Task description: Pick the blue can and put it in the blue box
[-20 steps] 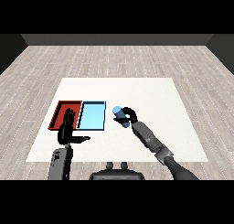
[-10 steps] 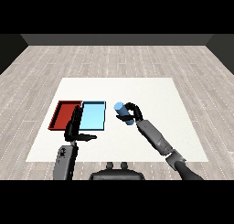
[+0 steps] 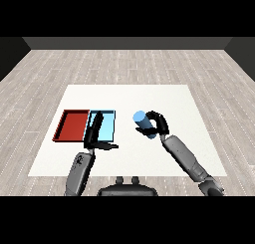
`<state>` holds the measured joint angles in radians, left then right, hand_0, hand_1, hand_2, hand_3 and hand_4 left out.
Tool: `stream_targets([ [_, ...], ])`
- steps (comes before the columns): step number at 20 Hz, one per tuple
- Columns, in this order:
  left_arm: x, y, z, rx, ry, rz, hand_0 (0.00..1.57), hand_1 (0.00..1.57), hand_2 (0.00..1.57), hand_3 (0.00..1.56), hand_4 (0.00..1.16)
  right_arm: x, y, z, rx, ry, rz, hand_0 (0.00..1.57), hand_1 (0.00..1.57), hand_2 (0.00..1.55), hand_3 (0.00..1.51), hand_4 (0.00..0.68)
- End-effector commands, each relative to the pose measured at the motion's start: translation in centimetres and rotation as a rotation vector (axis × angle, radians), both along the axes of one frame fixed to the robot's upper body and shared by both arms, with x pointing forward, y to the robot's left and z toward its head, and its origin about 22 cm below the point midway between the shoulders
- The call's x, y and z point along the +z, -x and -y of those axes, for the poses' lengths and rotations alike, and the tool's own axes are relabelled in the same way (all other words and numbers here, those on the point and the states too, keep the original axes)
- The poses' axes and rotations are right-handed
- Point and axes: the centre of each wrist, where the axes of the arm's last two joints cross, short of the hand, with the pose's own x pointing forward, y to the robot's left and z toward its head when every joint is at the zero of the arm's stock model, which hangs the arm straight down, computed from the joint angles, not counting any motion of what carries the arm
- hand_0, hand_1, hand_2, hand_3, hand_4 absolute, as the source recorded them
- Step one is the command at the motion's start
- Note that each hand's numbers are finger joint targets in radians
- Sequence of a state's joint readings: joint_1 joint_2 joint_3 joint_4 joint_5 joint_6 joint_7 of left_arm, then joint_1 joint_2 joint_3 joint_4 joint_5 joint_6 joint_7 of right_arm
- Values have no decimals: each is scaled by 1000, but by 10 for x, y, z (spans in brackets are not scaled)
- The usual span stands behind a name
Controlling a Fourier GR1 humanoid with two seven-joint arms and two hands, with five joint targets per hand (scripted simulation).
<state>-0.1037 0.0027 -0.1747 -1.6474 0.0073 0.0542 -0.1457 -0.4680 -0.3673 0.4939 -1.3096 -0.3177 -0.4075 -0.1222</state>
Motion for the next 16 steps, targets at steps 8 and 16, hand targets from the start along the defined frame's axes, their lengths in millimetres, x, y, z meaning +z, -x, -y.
stream_targets([
  [8, -9, -7, 25, -49, -26, -32, 0, 0, 0, 0, 0, 35, 7, -55, 5, -26, 77, 1512, 1512, 1469, 1395, 606],
  [16, -6, -1, 38, -73, 15, -58, 0, 0, 0, 0, 0, 52, 12, -50, 12, -26, 96, 1470, 1470, 1444, 1383, 581],
])
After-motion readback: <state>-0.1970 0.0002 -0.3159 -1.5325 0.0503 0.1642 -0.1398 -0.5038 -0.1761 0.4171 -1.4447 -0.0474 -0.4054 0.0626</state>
